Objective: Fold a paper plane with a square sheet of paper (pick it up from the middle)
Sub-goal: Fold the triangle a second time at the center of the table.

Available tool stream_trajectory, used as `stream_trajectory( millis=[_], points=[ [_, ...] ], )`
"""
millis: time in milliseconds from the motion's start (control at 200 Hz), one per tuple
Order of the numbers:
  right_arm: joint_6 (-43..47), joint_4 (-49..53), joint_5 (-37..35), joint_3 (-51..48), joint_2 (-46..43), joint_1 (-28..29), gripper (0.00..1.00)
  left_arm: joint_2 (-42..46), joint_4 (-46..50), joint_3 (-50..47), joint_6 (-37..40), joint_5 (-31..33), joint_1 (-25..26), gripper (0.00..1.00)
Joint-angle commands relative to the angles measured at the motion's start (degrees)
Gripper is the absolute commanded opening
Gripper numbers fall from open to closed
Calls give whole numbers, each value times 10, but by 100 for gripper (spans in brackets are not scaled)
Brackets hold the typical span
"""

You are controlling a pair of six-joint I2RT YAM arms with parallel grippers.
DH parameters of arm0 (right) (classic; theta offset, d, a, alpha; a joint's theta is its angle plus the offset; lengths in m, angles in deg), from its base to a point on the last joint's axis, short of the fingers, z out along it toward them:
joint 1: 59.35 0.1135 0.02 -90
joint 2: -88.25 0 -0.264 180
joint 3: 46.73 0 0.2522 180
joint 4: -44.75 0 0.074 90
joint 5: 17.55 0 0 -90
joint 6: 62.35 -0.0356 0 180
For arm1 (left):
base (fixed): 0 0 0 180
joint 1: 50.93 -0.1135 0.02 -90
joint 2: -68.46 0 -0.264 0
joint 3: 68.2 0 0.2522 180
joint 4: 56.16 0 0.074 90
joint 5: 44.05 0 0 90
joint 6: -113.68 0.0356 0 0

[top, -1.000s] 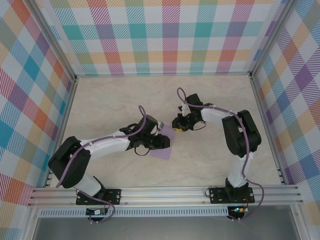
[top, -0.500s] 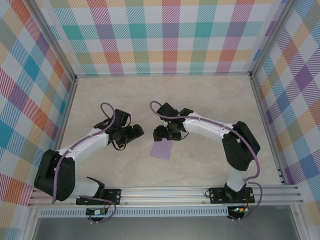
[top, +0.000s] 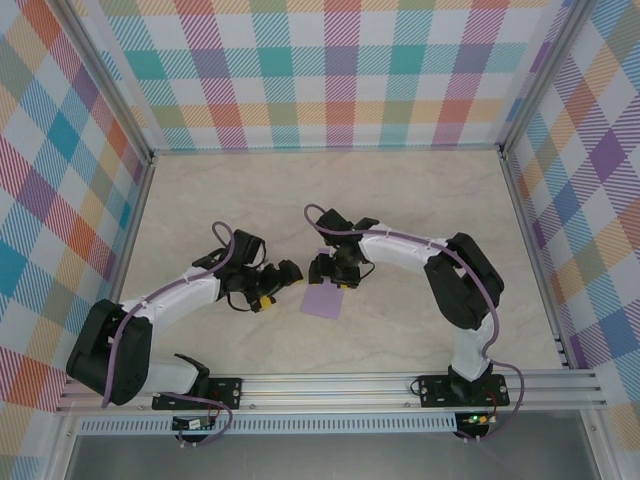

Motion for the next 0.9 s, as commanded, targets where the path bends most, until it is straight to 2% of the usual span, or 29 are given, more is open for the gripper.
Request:
stream_trajectory(
  millis=[0, 515, 765, 895],
  points=[
    [-12, -4, 16, -7, 11, -5, 67, -19, -47, -6, -30, -32, 19, 94],
    [-11, -36, 36, -63, 29, -18, 63, -96, -112, 9, -70, -67, 61, 78],
    [-10, -41, 40, -71, 27, -22, 62, -108, -83, 16, -60, -47, 63, 78],
    [-10, -73, 66, -88, 12, -27, 62, -109, -74, 18, -56, -45, 65, 79]
  ],
)
